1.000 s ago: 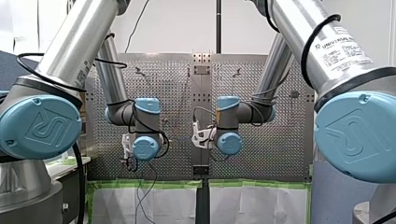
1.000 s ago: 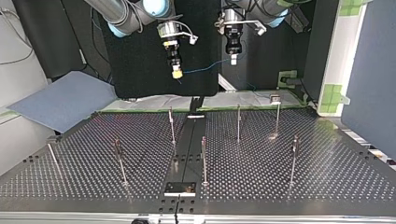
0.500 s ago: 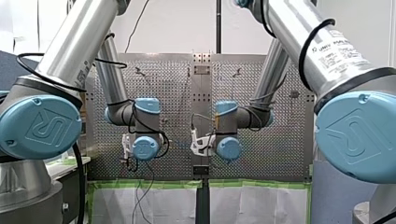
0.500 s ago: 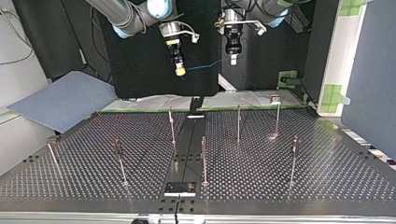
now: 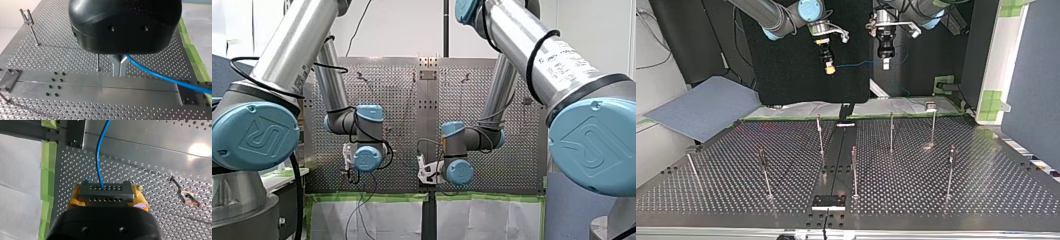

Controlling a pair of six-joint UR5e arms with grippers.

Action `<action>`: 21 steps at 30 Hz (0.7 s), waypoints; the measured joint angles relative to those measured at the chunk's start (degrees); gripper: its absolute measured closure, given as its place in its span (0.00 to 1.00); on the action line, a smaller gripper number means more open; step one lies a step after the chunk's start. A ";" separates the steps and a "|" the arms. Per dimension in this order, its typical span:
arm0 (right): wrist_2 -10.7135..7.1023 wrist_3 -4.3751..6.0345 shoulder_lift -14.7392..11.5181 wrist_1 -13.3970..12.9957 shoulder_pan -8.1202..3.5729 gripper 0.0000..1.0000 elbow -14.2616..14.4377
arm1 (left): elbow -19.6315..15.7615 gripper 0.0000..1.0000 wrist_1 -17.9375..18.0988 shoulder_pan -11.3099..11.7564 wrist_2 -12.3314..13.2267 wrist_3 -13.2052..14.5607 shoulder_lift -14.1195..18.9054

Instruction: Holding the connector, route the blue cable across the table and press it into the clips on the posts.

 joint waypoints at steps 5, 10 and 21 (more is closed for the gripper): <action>0.00 0.00 0.03 0.00 0.00 1.00 0.00 | -1.25 0.98 -1.50 0.00 1.46 0.84 1.40; 0.00 0.00 0.03 0.00 0.00 1.00 0.00 | -1.92 0.98 -4.21 0.00 2.89 1.10 2.31; 0.00 0.00 0.04 0.00 0.00 1.00 0.00 | -2.01 0.98 -5.43 0.00 3.15 1.13 2.45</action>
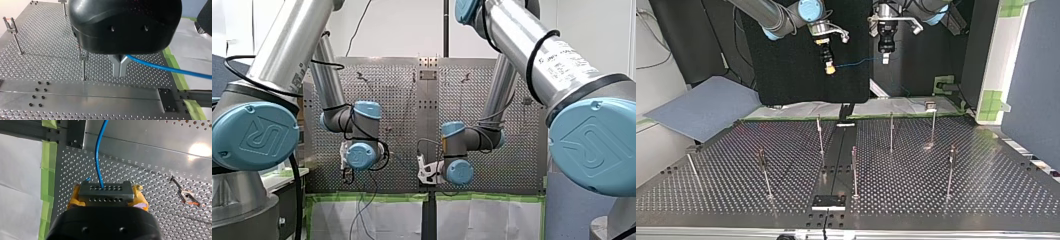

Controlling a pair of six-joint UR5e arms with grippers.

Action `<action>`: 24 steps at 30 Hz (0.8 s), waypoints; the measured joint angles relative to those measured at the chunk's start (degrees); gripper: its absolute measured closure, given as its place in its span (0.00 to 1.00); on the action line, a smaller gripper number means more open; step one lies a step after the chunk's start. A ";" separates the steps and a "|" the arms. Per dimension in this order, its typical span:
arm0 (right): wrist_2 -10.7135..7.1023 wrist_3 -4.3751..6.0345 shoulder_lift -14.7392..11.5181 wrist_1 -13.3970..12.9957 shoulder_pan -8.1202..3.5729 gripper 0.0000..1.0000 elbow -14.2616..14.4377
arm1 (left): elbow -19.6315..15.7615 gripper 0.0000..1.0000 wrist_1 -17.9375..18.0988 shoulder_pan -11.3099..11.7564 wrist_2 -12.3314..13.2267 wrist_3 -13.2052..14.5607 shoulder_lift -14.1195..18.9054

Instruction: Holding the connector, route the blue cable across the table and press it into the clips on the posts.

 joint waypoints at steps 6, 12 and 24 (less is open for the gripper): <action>0.00 0.00 0.00 0.00 0.00 1.00 0.00 | 0.04 0.98 0.02 0.00 0.02 0.00 -0.04; -1.40 -0.83 -1.92 1.93 1.92 1.00 -1.93 | 1.88 0.98 1.01 0.00 0.02 -0.82 -0.36; -6.30 5.38 -9.31 9.30 3.68 1.00 -9.01 | 5.45 0.98 -4.54 0.00 -5.76 -1.65 6.44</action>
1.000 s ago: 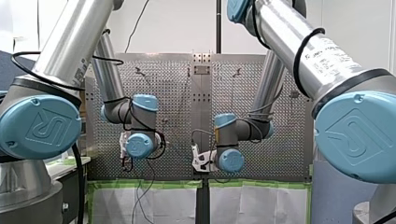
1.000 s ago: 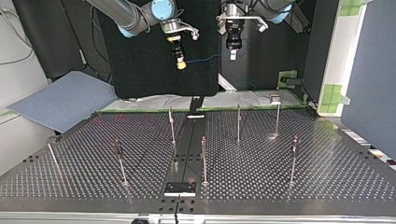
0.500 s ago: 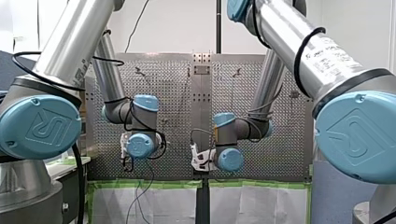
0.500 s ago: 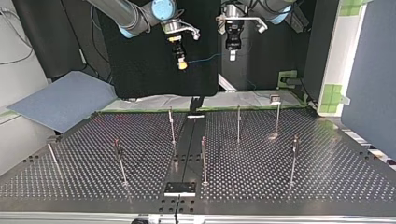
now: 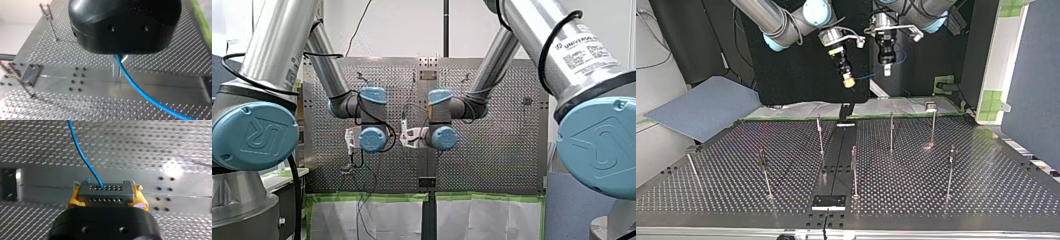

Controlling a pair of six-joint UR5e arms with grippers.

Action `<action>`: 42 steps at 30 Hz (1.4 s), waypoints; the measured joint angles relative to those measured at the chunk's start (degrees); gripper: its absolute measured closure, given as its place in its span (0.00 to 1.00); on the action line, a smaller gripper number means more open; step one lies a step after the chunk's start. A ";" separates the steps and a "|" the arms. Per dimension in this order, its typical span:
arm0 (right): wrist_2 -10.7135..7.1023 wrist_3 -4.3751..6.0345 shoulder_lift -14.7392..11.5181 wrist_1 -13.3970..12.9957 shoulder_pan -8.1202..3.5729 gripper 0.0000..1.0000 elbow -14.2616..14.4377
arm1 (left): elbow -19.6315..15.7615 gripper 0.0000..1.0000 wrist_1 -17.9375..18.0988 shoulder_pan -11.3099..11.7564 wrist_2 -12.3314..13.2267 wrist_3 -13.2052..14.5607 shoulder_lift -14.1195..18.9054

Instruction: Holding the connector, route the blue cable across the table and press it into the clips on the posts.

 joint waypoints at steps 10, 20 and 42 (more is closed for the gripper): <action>-3.70 1.98 -6.29 6.31 -0.07 1.00 -4.94 | 1.61 0.98 -6.08 0.00 -4.55 0.73 6.06; -6.85 2.98 -11.72 12.08 0.09 1.00 -8.28 | 3.55 0.98 -12.14 0.00 -4.86 0.43 12.15; -9.11 4.45 -11.19 25.78 -0.10 1.00 -18.29 | 5.88 0.98 -20.71 0.16 -1.06 -0.04 20.83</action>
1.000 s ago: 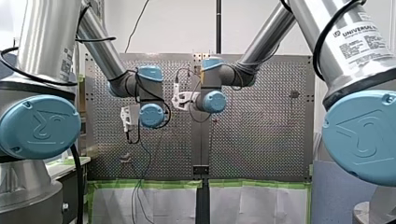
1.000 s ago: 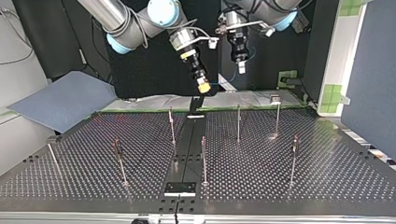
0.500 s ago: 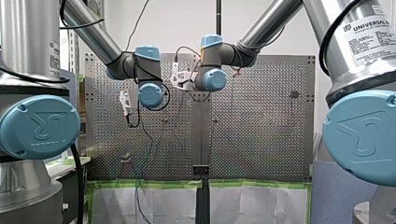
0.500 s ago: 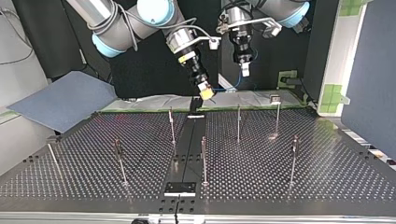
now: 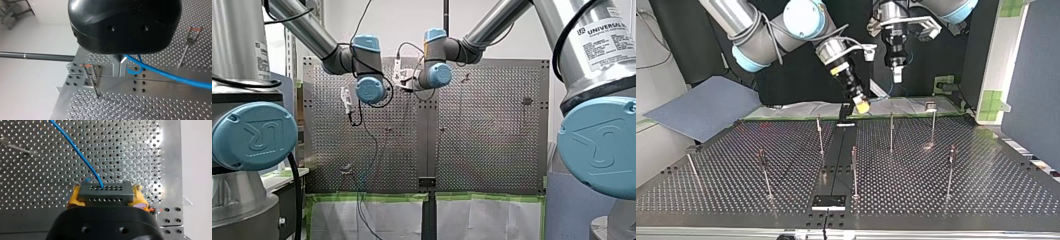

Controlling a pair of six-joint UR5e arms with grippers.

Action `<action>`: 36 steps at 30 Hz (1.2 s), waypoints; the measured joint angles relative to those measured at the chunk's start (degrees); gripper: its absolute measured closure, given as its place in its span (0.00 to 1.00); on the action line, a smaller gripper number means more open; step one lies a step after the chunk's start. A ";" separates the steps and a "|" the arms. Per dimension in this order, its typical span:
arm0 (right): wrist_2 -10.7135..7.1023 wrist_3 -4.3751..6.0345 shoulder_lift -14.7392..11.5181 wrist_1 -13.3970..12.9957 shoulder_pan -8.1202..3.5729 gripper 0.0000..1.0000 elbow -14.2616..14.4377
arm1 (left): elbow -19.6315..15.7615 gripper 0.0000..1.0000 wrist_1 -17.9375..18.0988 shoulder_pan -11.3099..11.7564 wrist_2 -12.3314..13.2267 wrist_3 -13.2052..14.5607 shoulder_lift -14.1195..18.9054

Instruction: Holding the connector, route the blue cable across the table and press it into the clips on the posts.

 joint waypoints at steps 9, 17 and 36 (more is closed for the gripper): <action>-1.17 1.10 0.06 3.85 -0.05 1.00 -3.28 | 2.10 0.98 -1.59 4.48 -2.00 2.15 -2.47; -3.15 1.91 0.17 4.18 -0.04 1.00 -3.77 | 3.80 0.98 -3.25 9.13 1.19 0.66 -1.19; -5.01 5.14 0.64 6.33 -0.07 1.00 -11.00 | 8.39 0.98 -5.11 21.23 7.59 -2.29 -0.90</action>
